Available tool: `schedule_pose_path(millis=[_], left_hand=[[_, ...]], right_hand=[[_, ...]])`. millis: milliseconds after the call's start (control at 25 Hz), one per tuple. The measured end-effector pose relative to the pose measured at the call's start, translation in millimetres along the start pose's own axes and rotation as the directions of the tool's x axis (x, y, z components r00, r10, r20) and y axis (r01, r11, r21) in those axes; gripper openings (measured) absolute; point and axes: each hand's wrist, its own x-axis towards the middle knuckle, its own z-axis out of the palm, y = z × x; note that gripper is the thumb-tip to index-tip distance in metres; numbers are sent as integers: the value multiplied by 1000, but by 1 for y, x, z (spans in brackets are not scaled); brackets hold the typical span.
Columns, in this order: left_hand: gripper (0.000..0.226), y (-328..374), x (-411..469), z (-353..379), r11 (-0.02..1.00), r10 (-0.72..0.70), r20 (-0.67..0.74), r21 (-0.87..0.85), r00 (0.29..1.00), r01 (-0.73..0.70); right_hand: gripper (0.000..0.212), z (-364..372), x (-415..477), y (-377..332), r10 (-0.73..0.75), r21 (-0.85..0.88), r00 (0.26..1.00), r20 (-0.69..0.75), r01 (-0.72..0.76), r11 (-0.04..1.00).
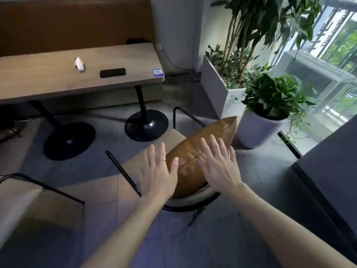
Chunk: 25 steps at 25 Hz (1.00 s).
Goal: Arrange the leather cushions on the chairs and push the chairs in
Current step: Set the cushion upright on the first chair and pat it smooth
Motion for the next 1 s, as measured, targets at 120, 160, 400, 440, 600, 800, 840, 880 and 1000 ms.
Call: schedule_pose_path(millis=[120, 160, 400, 440, 600, 800, 840, 880, 1000], left_hand=[[69, -13, 3, 44, 971, -221, 86, -78, 971, 228], [68, -17, 1, 54, 953, -256, 88, -141, 963, 267], [61, -9, -3, 77, 782, -420, -64, -532, 905, 325], [69, -7, -4, 79, 688, -519, -38, -611, 854, 391], [108, 1, -12, 85, 255, -774, 121, -840, 622, 480], [132, 2, -7, 84, -190, -703, 484, -834, 521, 518], [124, 0, -7, 82, -192, -679, 496, -831, 541, 521], [115, -3, -6, 81, -186, -665, 505, -826, 551, 532], [108, -8, -3, 76, -170, -654, 515, -814, 554, 555]], right_hand=[[70, 40, -3, 11, 12, 22, 995, 103, -14, 1000], [70, 52, -6, 13, 13, 46, 995, 104, -17, 999], [47, 82, -13, 25, 48, 243, 990, -133, -15, 970], [41, 84, -15, 26, 55, 261, 981, -185, -5, 965], [18, 73, -17, 27, 316, 486, 943, -105, -229, 844], [65, 82, -17, 52, 655, 613, 519, 549, -783, 107], [68, 88, -17, 52, 597, 607, 486, 638, -795, -2], [67, 91, -17, 50, 560, 597, 478, 676, -801, -37], [59, 94, -16, 43, 588, 571, 479, 652, -821, 36]])
